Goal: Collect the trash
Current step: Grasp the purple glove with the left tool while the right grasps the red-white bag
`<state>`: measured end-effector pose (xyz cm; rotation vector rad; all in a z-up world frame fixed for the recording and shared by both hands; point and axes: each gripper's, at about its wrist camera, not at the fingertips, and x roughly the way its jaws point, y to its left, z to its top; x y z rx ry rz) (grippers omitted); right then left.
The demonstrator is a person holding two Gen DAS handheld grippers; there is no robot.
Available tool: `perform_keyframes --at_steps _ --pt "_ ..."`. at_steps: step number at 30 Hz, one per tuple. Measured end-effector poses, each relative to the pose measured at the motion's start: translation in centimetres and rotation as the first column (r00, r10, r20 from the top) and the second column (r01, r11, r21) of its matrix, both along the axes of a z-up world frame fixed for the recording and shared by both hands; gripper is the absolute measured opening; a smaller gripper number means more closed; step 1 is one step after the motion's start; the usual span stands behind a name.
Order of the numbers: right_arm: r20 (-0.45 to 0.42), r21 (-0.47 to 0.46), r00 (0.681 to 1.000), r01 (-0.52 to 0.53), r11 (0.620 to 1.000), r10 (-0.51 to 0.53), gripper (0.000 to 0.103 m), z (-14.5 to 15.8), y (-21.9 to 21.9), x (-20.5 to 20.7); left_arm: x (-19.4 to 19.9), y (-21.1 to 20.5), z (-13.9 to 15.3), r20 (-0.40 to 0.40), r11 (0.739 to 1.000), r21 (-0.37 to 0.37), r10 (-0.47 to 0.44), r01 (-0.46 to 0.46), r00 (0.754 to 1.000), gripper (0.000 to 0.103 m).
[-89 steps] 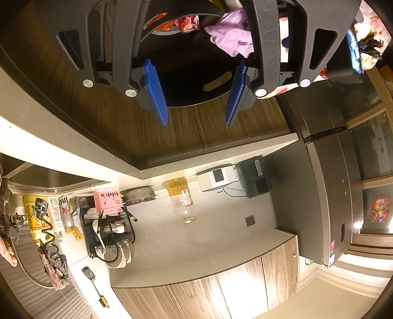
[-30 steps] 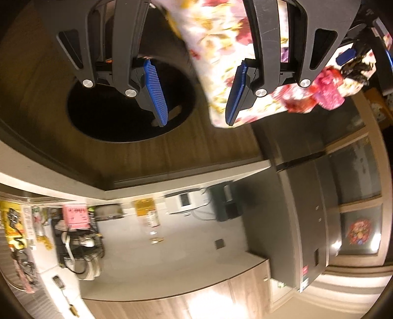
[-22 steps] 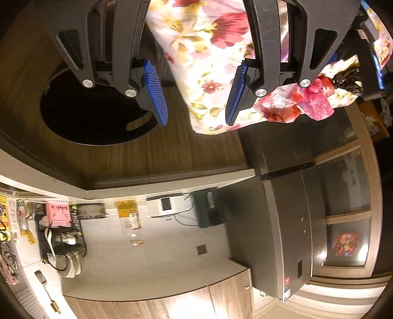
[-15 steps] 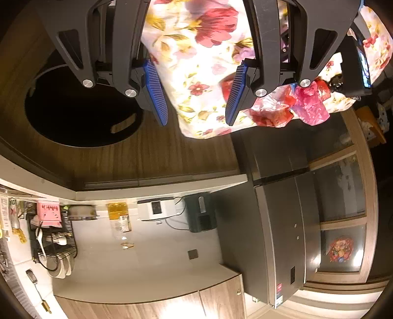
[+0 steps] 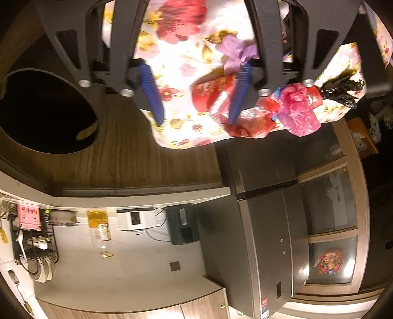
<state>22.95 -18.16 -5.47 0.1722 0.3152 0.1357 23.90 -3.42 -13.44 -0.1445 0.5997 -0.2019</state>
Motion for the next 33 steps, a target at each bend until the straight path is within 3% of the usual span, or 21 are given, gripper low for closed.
perform_keyframes --at_steps 11,23,33 --pt "-0.011 -0.006 0.997 -0.080 0.997 0.080 0.086 0.3 4.8 4.6 -2.9 5.8 3.6 0.080 0.995 -0.037 0.100 -0.097 0.992 0.000" --pt "-0.104 -0.046 0.985 -0.144 0.989 0.138 0.086 -1.3 7.2 8.9 -2.5 8.2 4.4 0.090 0.991 -0.061 0.127 -0.122 0.988 0.000" --pt "-0.128 -0.063 0.981 -0.155 0.986 0.146 0.058 -2.6 7.0 8.9 -2.1 7.8 4.2 0.075 0.992 -0.059 0.117 -0.112 0.990 0.000"
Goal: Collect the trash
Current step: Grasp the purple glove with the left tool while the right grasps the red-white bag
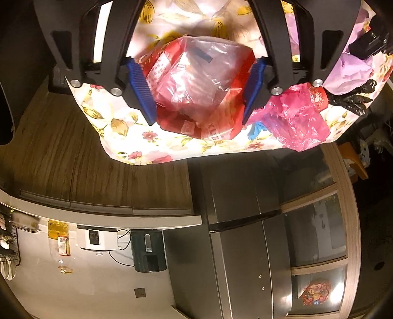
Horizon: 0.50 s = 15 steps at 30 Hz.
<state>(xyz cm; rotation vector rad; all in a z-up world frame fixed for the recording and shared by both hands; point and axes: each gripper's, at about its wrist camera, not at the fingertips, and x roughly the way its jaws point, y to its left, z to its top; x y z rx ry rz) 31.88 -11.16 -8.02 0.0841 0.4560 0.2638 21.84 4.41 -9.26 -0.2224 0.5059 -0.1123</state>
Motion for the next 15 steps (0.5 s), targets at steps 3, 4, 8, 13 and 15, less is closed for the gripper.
perform_keyframes --at_steps 3,4,8,13,15 --pt "-0.014 -0.007 1.000 -0.008 1.000 0.008 0.047 -0.25 0.15 0.15 0.06 -0.02 -0.07 -0.003 1.000 -0.001 -0.001 0.001 1.000 0.000" --pt "-0.022 -0.005 1.000 -0.011 1.000 0.011 0.046 -0.42 0.12 0.22 0.05 -0.02 -0.08 -0.003 1.000 -0.002 -0.002 0.002 1.000 0.000" --pt "-0.044 0.006 0.999 -0.022 1.000 0.023 0.033 -0.76 0.06 0.20 -0.06 -0.12 -0.07 -0.002 1.000 -0.001 -0.004 0.004 1.000 0.000" --pt "-0.046 0.010 0.998 -0.033 0.999 0.033 0.020 -0.83 0.04 0.01 -0.19 -0.18 -0.02 -0.001 1.000 -0.002 -0.003 0.003 1.000 0.000" --pt "-0.053 0.013 0.998 -0.034 0.999 0.034 0.002 -0.87 0.02 -0.01 -0.21 -0.20 0.01 -0.001 1.000 0.000 -0.001 0.001 1.000 0.000"
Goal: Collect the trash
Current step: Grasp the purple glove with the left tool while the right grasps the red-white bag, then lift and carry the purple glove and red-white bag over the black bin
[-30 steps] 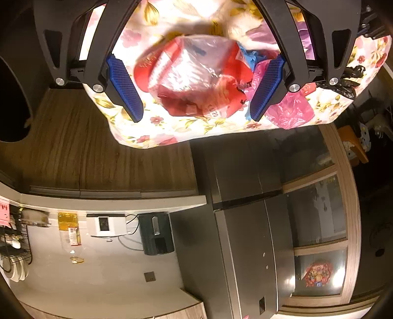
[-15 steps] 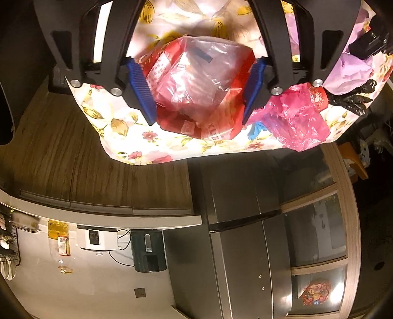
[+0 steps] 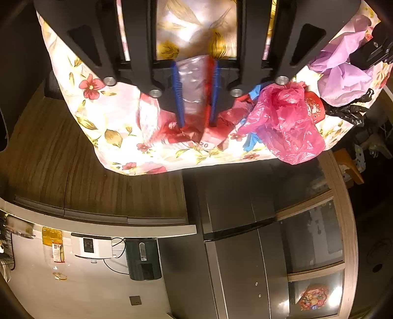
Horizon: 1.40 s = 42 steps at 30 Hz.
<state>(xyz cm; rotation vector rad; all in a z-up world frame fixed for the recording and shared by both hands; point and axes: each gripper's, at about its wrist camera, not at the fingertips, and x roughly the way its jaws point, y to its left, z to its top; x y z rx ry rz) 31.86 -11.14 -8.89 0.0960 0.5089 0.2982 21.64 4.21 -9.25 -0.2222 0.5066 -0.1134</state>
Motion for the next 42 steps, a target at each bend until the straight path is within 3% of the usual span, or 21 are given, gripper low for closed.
perform_keyframes --at_steps 7,26,42 --pt "0.026 0.030 1.000 0.012 0.999 -0.013 0.002 0.7 -0.8 -0.9 -0.1 0.0 0.3 0.004 1.000 0.000 0.002 -0.002 1.000 0.000" --pt "0.169 0.101 0.979 0.101 0.990 -0.117 0.001 6.1 -5.5 -6.0 -1.6 -1.6 2.7 0.062 1.000 0.011 -0.026 0.026 0.998 0.000" --pt "0.233 0.134 0.957 0.145 0.980 -0.173 0.001 8.3 -10.0 -12.0 -2.4 -6.9 5.9 0.131 0.993 0.053 -0.115 0.109 0.985 0.000"
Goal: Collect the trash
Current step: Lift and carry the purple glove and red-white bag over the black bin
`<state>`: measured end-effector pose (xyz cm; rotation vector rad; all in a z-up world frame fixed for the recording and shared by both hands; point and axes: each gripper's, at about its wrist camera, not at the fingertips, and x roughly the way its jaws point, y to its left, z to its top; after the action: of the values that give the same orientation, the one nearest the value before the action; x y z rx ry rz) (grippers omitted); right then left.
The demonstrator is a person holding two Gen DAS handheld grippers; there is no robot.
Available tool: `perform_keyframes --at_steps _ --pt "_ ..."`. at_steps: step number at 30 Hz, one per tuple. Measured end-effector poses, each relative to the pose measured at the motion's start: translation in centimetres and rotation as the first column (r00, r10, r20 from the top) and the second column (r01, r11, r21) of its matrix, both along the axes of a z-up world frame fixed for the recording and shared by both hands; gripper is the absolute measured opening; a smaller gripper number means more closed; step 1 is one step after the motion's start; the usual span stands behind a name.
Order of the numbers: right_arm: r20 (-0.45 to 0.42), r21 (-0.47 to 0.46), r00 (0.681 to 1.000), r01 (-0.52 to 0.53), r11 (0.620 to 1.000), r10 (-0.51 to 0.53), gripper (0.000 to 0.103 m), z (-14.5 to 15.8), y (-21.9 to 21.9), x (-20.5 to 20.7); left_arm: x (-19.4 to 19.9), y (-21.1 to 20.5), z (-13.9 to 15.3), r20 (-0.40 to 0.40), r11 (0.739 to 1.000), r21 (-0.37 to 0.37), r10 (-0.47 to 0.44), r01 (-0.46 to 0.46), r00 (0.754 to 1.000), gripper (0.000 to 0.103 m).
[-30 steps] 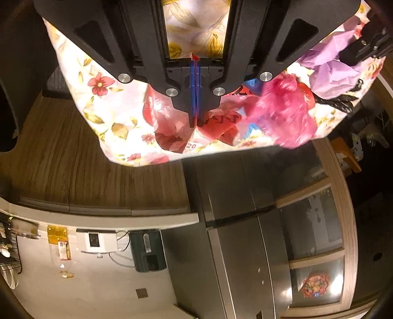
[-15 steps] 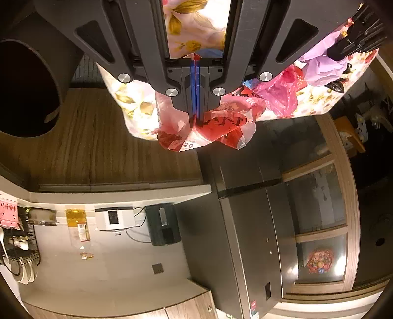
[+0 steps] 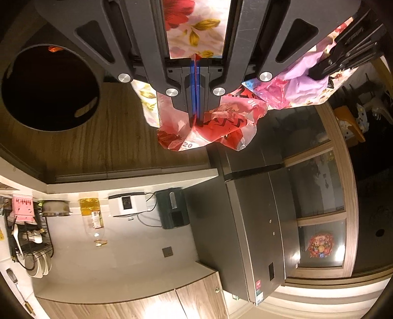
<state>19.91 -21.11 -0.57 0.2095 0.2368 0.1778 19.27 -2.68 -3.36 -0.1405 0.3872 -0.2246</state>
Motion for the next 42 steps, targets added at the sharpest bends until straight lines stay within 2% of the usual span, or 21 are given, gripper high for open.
perform_keyframes --at_steps 18,30,42 --pt "0.040 0.033 0.984 0.170 0.985 -0.171 0.001 0.8 -8.1 -4.8 0.8 -10.5 3.5 0.077 0.991 0.054 -0.128 0.124 0.989 0.000" --pt "0.033 0.076 0.936 0.347 0.935 -0.350 0.001 0.8 -14.3 -6.2 2.0 -17.4 4.4 0.098 0.970 0.065 -0.239 0.233 0.966 0.000" --pt "0.015 0.074 0.902 0.430 0.900 -0.432 0.001 0.0 -17.4 -5.6 4.2 -23.0 3.4 0.078 0.949 0.075 -0.311 0.306 0.947 0.000"
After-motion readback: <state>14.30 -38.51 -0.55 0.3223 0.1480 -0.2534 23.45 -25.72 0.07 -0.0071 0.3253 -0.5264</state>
